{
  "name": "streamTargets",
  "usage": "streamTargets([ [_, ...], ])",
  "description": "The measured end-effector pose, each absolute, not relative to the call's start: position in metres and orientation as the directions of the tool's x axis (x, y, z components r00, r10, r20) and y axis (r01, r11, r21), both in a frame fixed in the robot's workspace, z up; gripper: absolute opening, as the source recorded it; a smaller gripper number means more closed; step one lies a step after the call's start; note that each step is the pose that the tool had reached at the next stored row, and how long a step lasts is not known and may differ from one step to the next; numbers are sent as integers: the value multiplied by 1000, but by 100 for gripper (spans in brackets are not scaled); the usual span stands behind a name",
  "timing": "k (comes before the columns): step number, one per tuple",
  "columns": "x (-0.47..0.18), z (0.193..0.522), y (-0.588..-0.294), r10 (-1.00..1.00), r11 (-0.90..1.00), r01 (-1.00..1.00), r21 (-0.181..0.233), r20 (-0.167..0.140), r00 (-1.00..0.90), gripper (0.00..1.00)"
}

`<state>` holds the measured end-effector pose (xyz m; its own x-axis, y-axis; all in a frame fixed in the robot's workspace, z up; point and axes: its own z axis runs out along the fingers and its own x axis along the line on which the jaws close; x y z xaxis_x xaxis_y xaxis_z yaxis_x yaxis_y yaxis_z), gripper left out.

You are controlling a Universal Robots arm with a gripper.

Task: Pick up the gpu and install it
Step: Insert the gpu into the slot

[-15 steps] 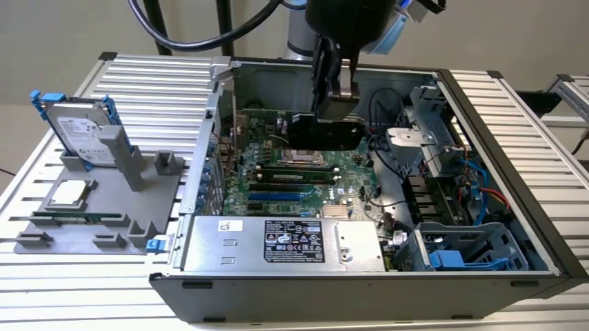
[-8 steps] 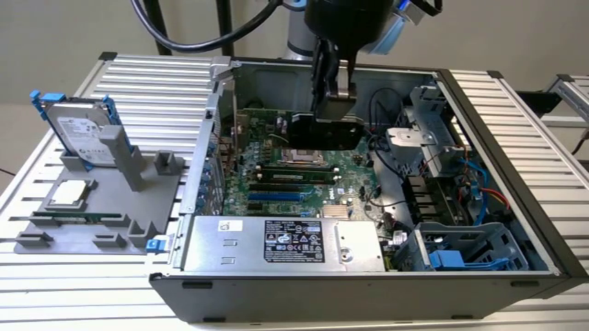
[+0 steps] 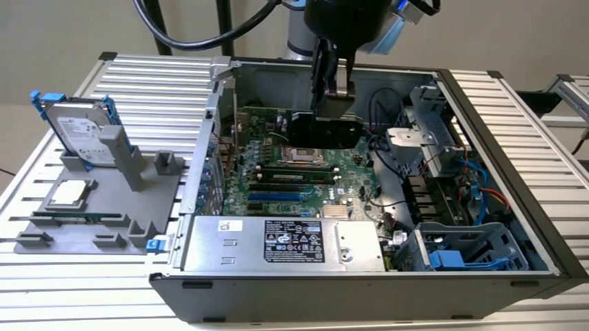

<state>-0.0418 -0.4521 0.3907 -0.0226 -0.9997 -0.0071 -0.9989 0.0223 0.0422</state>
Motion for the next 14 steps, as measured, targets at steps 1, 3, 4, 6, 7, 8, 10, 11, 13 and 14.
streamTargets([
  [1,-42,391,-452,-1000,22,-999,42,-7,-23,0],
  [3,-42,391,-452,-1000,22,-999,42,-7,-23,0],
  [4,-42,390,-452,-1000,22,-999,42,-7,-23,0],
  [6,-42,390,-451,-1000,22,-999,42,-7,-23,0],
  [7,-42,390,-451,-1000,22,-999,41,-7,-23,0],
  [8,-42,390,-450,-1000,22,-999,41,-7,-23,0],
  [10,-42,390,-449,-1000,23,-999,41,-7,-23,0],
  [11,-42,390,-449,-1000,23,-999,40,-7,-23,0],
  [13,-42,389,-448,-1000,23,-999,40,-7,-24,0],
  [14,-42,389,-447,-1000,24,-999,39,-7,-24,0],
])
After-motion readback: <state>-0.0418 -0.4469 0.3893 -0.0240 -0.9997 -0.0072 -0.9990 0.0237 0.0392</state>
